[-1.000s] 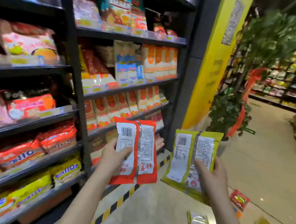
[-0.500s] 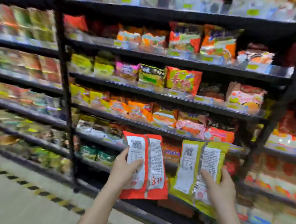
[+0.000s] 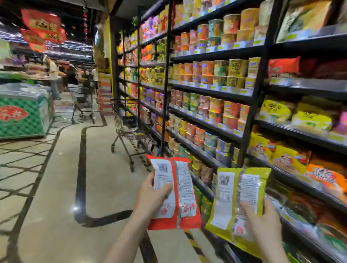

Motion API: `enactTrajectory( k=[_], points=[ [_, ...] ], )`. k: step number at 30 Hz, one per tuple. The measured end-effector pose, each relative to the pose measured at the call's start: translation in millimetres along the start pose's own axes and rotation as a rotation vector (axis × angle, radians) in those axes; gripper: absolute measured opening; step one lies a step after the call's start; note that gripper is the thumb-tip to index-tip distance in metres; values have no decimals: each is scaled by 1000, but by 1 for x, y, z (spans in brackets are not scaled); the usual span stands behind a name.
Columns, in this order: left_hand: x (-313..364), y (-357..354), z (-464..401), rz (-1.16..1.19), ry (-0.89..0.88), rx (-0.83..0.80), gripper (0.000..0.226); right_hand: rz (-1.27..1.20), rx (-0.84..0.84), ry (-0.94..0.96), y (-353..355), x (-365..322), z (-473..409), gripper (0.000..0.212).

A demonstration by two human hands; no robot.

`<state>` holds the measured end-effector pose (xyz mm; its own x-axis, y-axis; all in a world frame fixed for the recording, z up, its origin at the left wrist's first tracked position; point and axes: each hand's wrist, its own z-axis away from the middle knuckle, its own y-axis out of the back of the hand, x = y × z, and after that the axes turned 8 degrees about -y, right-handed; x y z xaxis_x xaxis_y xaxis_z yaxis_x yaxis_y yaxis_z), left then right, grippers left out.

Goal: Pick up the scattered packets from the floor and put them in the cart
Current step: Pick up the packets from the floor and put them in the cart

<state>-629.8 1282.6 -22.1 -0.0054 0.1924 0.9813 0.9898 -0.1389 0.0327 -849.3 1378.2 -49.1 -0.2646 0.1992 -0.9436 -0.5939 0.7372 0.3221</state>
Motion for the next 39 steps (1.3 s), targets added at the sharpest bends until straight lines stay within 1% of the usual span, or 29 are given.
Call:
enactTrajectory(
  k=[6,8,11,15,19,22,27,35,39],
  points=[
    [-14,95,-77,21,-50,175,20,-53,-105,79,-129,-51,-34,20],
    [-22,116,-103,19,-58,223,20,-86,-141,80,-165,-59,-48,16],
    [-41,137,-145,19,-53,275,20,-118,-193,50,-213,-66,-74,18],
    [-69,143,-214,42,-27,298,26,-153,-236,29,-270,-75,-127,19],
    [-89,135,-305,60,-38,336,22,-180,-251,41,-330,-96,-200,18],
    [-98,125,-384,54,-61,355,23,-193,-273,66,-375,-116,-264,21],
    [-111,118,-501,32,-59,409,19,-219,-335,70,-453,-146,-361,15],
    [-156,152,-677,31,-50,468,18,-246,-375,46,-600,-178,-491,13],
    [-179,173,-779,20,-51,476,17,-196,-376,43,-686,-199,-556,14]
  ],
)
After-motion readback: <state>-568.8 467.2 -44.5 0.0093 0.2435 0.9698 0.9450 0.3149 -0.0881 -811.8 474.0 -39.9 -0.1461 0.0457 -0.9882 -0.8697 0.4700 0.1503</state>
